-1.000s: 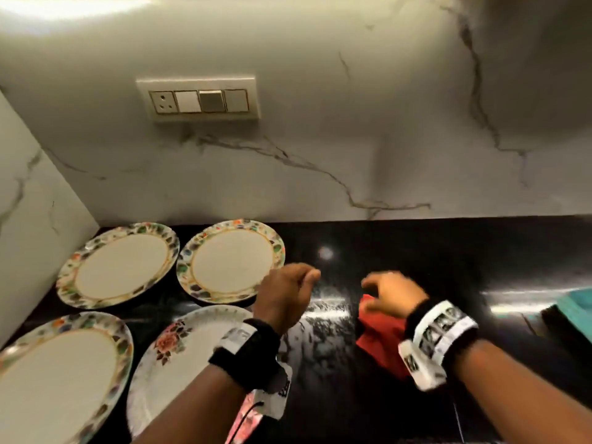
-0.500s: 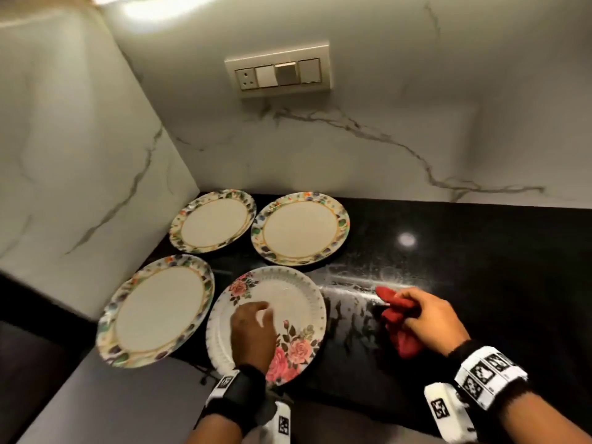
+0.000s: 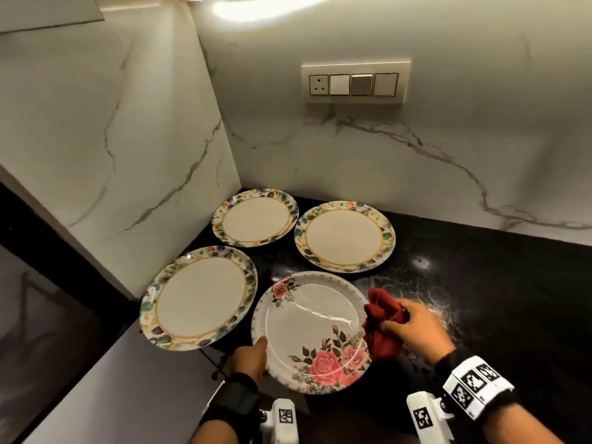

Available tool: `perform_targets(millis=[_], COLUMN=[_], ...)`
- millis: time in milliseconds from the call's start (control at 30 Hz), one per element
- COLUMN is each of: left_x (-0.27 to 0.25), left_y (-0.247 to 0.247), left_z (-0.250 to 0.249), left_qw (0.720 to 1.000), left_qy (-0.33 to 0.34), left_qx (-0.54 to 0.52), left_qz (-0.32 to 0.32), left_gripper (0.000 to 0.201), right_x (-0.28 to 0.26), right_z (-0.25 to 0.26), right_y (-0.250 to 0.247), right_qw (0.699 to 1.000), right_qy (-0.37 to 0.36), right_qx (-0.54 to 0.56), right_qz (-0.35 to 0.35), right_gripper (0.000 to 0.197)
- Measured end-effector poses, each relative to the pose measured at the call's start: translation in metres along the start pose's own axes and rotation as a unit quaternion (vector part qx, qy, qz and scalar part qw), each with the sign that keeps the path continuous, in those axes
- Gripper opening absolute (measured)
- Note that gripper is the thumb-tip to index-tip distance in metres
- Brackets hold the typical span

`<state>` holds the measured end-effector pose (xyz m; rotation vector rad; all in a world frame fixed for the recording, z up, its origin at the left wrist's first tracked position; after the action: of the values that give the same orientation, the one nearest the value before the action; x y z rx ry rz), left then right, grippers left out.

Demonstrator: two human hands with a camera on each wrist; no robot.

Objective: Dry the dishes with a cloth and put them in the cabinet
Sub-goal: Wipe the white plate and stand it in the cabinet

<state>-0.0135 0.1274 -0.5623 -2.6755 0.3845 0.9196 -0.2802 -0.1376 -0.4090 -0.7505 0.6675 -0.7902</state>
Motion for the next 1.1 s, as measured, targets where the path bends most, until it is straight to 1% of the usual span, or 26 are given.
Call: perform_targets(millis=[33, 100, 167, 233, 300, 367, 400, 467, 533, 600, 633, 700, 767, 833, 933, 967, 1033, 1100], left_x=[0.004, -0.023, -0.053, -0.071, -0.089, -0.108, -0.115, -0.125, -0.128, -0.132, -0.135, -0.136, -0.133, -0.132, -0.14, -0.142, -0.142, -0.139], left_y=[0.004, 0.01, 0.013, 0.013, 0.012, 0.014, 0.014, 0.013, 0.016, 0.024, 0.028, 0.033, 0.037, 0.039, 0.039, 0.038, 0.037, 0.037], left_z=[0.004, -0.013, -0.042, -0.063, -0.08, -0.1, -0.108, -0.122, -0.135, -0.146, -0.15, -0.158, -0.17, -0.185, -0.212, -0.218, -0.223, -0.227], left_qw=[0.999, 0.996, 0.994, 0.995, 0.993, 0.986, 0.981, 0.971, 0.958, 0.939, 0.93, 0.917, 0.906, 0.898, 0.89, 0.893, 0.908, 0.92], left_qy=[-0.004, -0.011, 0.017, 0.056, 0.095, 0.149, 0.177, 0.221, 0.262, 0.303, 0.317, 0.335, 0.357, 0.376, 0.4, 0.396, 0.365, 0.339], left_qx=[-0.028, -0.066, -0.082, -0.059, -0.041, -0.044, -0.045, -0.054, -0.033, 0.019, 0.043, 0.061, 0.07, 0.08, 0.068, 0.053, 0.011, -0.019], left_qz=[0.018, 0.054, 0.07, 0.058, 0.055, 0.061, 0.065, 0.078, 0.11, 0.161, 0.181, 0.21, 0.216, 0.214, 0.209, 0.207, 0.205, 0.196], left_gripper=[0.077, 0.073, 0.067, 0.058, 0.056, 0.054, 0.054, 0.055, 0.06, 0.062, 0.064, 0.075, 0.087, 0.09, 0.086, 0.083, 0.072, 0.06], right_x=[0.001, 0.005, 0.01, 0.015, 0.021, 0.023, 0.023, 0.021, 0.019, 0.02, 0.021, 0.022, 0.019, 0.014, 0.001, -0.005, -0.02, -0.04], right_z=[0.001, 0.006, 0.012, 0.016, 0.021, 0.027, 0.03, 0.036, 0.043, 0.06, 0.072, 0.101, 0.133, 0.162, 0.193, 0.198, 0.204, 0.209], right_y=[0.006, 0.017, 0.026, 0.036, 0.05, 0.06, 0.061, 0.057, 0.047, 0.033, 0.027, 0.013, 0.004, 0.003, 0.009, 0.014, 0.027, 0.035], right_qw=[1.0, 0.999, 0.995, 0.991, 0.988, 0.989, 0.989, 0.985, 0.977, 0.974, 0.977, 0.983, 0.988, 0.989, 0.975, 0.97, 0.958, 0.939], right_qy=[0.012, 0.027, 0.05, 0.067, 0.083, 0.099, 0.109, 0.143, 0.18, 0.174, 0.152, 0.085, 0.006, -0.078, -0.2, -0.228, -0.271, -0.321], right_qx=[-0.01, -0.042, -0.081, -0.114, -0.125, -0.108, -0.091, -0.043, 0.009, 0.037, 0.048, 0.063, 0.06, 0.041, 0.002, -0.025, -0.073, -0.109], right_qz=[-0.004, -0.016, -0.032, -0.036, -0.026, -0.031, -0.045, -0.082, -0.117, -0.139, -0.144, -0.151, -0.145, -0.121, -0.095, -0.084, -0.06, -0.064], right_gripper=[0.039, 0.035, 0.031, 0.032, 0.037, 0.045, 0.046, 0.042, 0.035, 0.029, 0.031, 0.04, 0.046, 0.049, 0.056, 0.059, 0.063, 0.06])
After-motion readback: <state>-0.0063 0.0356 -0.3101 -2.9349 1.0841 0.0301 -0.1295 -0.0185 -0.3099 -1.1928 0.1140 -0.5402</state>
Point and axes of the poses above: each hand's wrist, its own x-axis towards the middle knuckle, its own y-axis out of the palm, z = x × y, the point moved 8 cm from there along x, towards the middle knuckle, and after that the axes turned 14 degrees about -x, right-handed, at the moved point
